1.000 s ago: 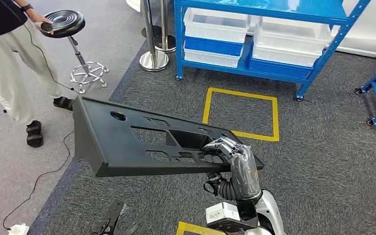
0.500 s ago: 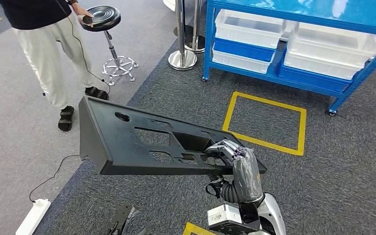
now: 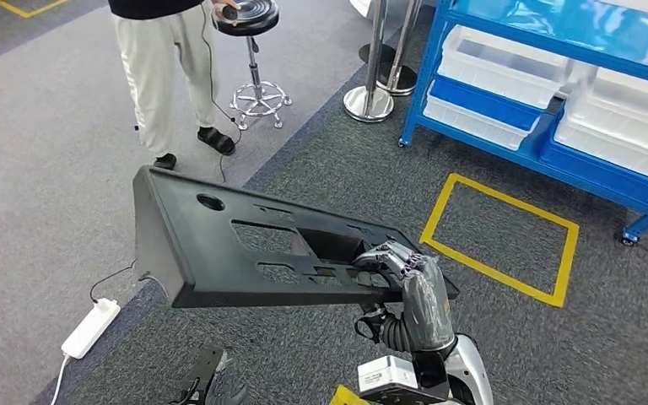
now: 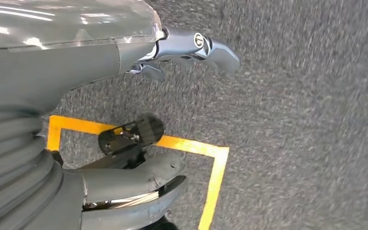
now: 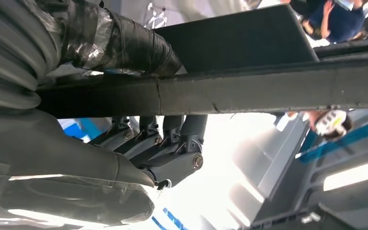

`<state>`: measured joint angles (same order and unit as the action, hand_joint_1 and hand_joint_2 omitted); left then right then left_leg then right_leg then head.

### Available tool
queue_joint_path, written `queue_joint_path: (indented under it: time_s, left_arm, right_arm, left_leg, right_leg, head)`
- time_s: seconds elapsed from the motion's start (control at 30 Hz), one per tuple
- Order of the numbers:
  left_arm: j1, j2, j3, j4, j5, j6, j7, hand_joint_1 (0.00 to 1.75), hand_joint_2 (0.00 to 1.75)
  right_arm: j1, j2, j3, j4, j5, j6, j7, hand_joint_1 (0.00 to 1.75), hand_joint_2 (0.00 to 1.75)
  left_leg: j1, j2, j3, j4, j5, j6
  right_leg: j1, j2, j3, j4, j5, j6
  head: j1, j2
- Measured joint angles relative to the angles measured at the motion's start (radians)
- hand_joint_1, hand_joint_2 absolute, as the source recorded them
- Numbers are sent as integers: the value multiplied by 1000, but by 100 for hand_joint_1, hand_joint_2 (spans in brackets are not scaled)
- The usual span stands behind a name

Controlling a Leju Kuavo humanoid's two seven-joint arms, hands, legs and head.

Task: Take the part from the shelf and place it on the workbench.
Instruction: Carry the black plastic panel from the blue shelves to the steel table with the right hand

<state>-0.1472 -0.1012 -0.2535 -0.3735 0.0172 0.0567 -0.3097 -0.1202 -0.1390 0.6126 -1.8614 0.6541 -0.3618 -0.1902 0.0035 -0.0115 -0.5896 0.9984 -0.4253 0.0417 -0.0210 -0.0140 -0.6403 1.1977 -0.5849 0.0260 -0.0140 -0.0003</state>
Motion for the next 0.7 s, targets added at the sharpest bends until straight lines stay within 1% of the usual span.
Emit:
queue_joint_path:
  time_s: [0.03, 0.07, 0.1, 0.13, 0.17, 0.2, 0.23, 0.27, 0.3, 0.33, 0.37, 0.43, 0.47, 0.5, 0.53, 0.57, 0.6, 0.63, 0.67, 0.7]
  left_arm:
    - [0, 0, 0, 0, 0, 0, 0, 0, 175]
    - [1, 0, 0, 0, 0, 0, 0, 0, 175]
    - [2, 0, 0, 1, 0, 0, 0, 0, 175]
    - [2, -1, 0, 1, 0, -1, 0, 0, 175]
    - [2, -1, 0, 1, 0, -1, 0, 0, 175]
    - [1, -3, 0, 1, 0, -1, 0, 0, 175]
    - [0, -4, 0, 1, 0, -2, 0, 0, 175]
    - [0, -5, 0, 1, 0, -2, 0, 0, 175]
    - [0, -6, 0, 2, 0, -2, 0, 0, 175]
    - [1, -6, 0, 2, 0, -2, 0, 0, 175]
    - [3, -5, 0, 2, 0, -3, 0, 0, 175]
    - [4, -4, 0, 3, 0, -3, 0, 0, 175]
    - [3, -3, 0, 3, 0, -3, 0, 0, 175]
    - [3, -3, 0, 3, 0, -3, 0, 0, 175]
    - [3, -3, 0, 3, 0, -3, 0, 0, 175]
    - [1, -3, 0, 3, 0, -3, 0, 0, 175]
    - [0, -3, 0, 3, 0, -3, 0, 0, 175]
    - [0, -3, 0, 4, 0, -3, 0, 0, 175]
    - [0, -3, 0, 4, 0, -3, 0, 0, 175]
    - [1, -3, 0, 5, 0, -3, 0, 0, 175]
  right_arm:
    - [2, -1, 0, 0, 1, 1, 0, 175, 175]
    - [3, -2, 0, 0, 2, 1, 1, 175, 175]
    - [3, -2, 0, 0, 3, 2, 1, 175, 175]
    - [3, -2, 0, 0, 5, 2, 1, 175, 175]
    - [2, -2, 0, 0, 6, 3, 1, 175, 175]
    - [2, -2, 0, 0, 7, 3, 1, 175, 175]
    - [1, -2, 0, -1, 8, 3, 1, 175, 175]
    - [1, -2, 0, -1, 9, 4, 1, 175, 175]
    - [0, -3, 0, -2, 9, 4, 1, 175, 175]
    - [-2, -3, 0, -3, 10, 4, 1, 175, 175]
    - [-4, -3, 0, -3, 10, 4, 1, 175, 175]
    - [-8, -2, 0, -4, 11, 4, 1, 175, 175]
    - [-8, -2, 0, -4, 11, 4, 1, 175, 175]
    - [-8, -2, 0, -4, 11, 4, 1, 175, 175]
    - [-9, -2, 0, -5, 11, 4, 1, 175, 175]
    - [-9, -2, 0, -5, 11, 4, 0, 175, 175]
    - [-9, -2, 0, -5, 11, 5, 0, 175, 175]
    - [-9, -2, 0, -6, 11, 6, 0, 175, 175]
    - [-9, -2, 0, -6, 12, 8, 0, 175, 175]
    - [-10, -2, 0, -6, 12, 11, 1, 175, 175]
  left_leg:
    - [-1, -12, 0, 1, 0, 2]
    - [-2, -25, -1, 2, 0, 2]
    - [-2, -40, -1, 4, -1, 2]
    - [-2, -54, 0, 8, -2, 1]
    - [-1, -68, -1, 12, -4, -1]
    - [-2, -81, -4, 18, -7, -5]
    - [-2, -93, -8, 24, -10, -9]
    - [-1, -104, -13, 27, -11, -15]
    - [1, -114, -17, 29, -11, -21]
    - [4, -125, -21, 28, -10, -28]
    - [6, -124, -23, 30, -11, -33]
    - [4, -87, -33, 52, -25, -42]
    - [3, -64, -37, 64, -32, -44]
    - [1, -50, -41, 74, -38, -46]
    - [1, -47, -43, 78, -41, -47]
    - [2, -39, -53, 97, -51, -48]
    - [4, -28, -71, 134, -70, -51]
    - [8, -14, -103, 193, -91, -57]
    - [12, -3, -126, 237, -101, -62]
    - [15, 6, -132, 246, -94, -66]
  right_leg:
    - [0, 8, -32, 59, -20, 1]
    - [0, 12, -54, 95, -23, 2]
    - [0, 13, -58, 94, -5, 2]
    - [-1, 17, -45, 56, 29, 1]
    - [-2, 30, -19, -7, 70, -2]
    - [-3, 52, 8, -70, 98, -4]
    - [-4, 71, 28, -116, 114, -7]
    - [-4, 84, 38, -143, 118, -9]
    - [-2, 86, 41, -149, 114, -13]
    - [-1, 75, 42, -152, 115, -17]
    - [-1, 63, 45, -157, 117, -22]
    - [-5, 42, 54, -167, 120, -33]
    - [-5, 36, 57, -170, 121, -36]
    - [-5, 33, 58, -171, 120, -37]
    - [-5, 32, 58, -171, 120, -38]
    - [-4, 27, 59, -171, 119, -40]
    - [-3, 19, 60, -172, 118, -43]
    - [-2, 1, 62, -172, 116, -45]
    - [-1, -19, 64, -171, 113, -45]
    - [-1, -38, 67, -170, 109, -44]
  head:
    - [0, 0]
    - [0, 0]
    - [0, 0]
    - [0, 0]
    - [0, 0]
    - [0, 0]
    - [0, 0]
    - [0, 0]
    - [0, 0]
    - [0, 0]
    - [0, 0]
    - [-2, 0]
    - [-3, 0]
    - [-4, 0]
    - [-4, 0]
    - [-4, 0]
    - [-4, 0]
    - [-4, 0]
    - [-4, 0]
    - [-4, 0]
